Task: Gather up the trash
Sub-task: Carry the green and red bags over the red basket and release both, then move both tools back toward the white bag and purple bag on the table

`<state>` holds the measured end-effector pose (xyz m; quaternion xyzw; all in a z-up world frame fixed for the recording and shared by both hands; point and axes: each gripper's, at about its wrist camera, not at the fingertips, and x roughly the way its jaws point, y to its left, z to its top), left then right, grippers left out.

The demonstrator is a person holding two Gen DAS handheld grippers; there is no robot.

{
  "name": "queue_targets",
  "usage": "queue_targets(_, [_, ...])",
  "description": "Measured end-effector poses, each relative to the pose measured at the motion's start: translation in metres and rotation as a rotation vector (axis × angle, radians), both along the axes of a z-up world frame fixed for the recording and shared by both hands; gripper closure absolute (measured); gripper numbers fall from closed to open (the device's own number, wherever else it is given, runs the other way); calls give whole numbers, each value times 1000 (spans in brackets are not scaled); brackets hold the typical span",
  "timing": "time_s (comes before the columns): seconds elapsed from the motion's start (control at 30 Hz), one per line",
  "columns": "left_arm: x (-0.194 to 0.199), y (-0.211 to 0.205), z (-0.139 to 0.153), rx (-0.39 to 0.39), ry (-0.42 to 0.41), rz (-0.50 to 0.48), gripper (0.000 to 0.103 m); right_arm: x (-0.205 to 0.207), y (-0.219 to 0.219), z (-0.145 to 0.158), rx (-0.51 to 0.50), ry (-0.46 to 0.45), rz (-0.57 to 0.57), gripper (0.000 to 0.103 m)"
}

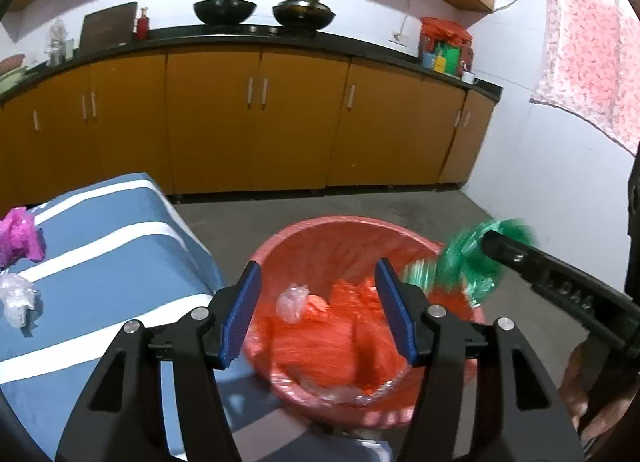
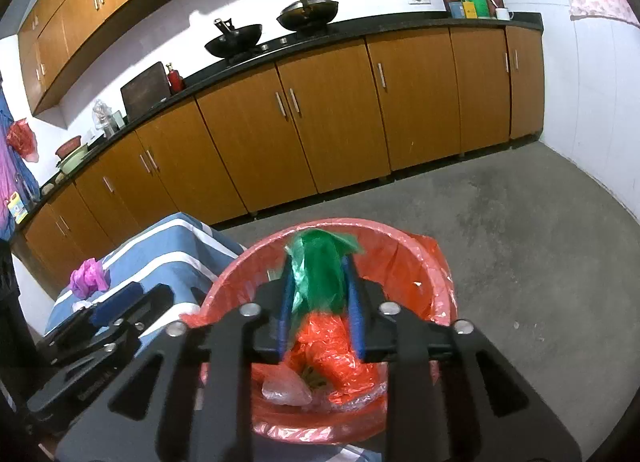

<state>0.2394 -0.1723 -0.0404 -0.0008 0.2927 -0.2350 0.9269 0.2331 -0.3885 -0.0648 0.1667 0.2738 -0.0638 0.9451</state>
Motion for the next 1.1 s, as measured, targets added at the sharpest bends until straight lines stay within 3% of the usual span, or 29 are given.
queue_targets(0.3, [10,62,-2,-16,17,166,43,-3,1,4,-7,1,0,68])
queue_targets(0.53, [-1,125,-1,12,-19,300,41,9,41,13,-22,-11,102,64])
queue_targets(0.8, [-8,239,-1,79,-59,554,36,44,139,12,-14,7,305,63])
queue_targets(1.1, [-15,363,-11,130,-77,832,29,84,285,-6,-52,50,558,56])
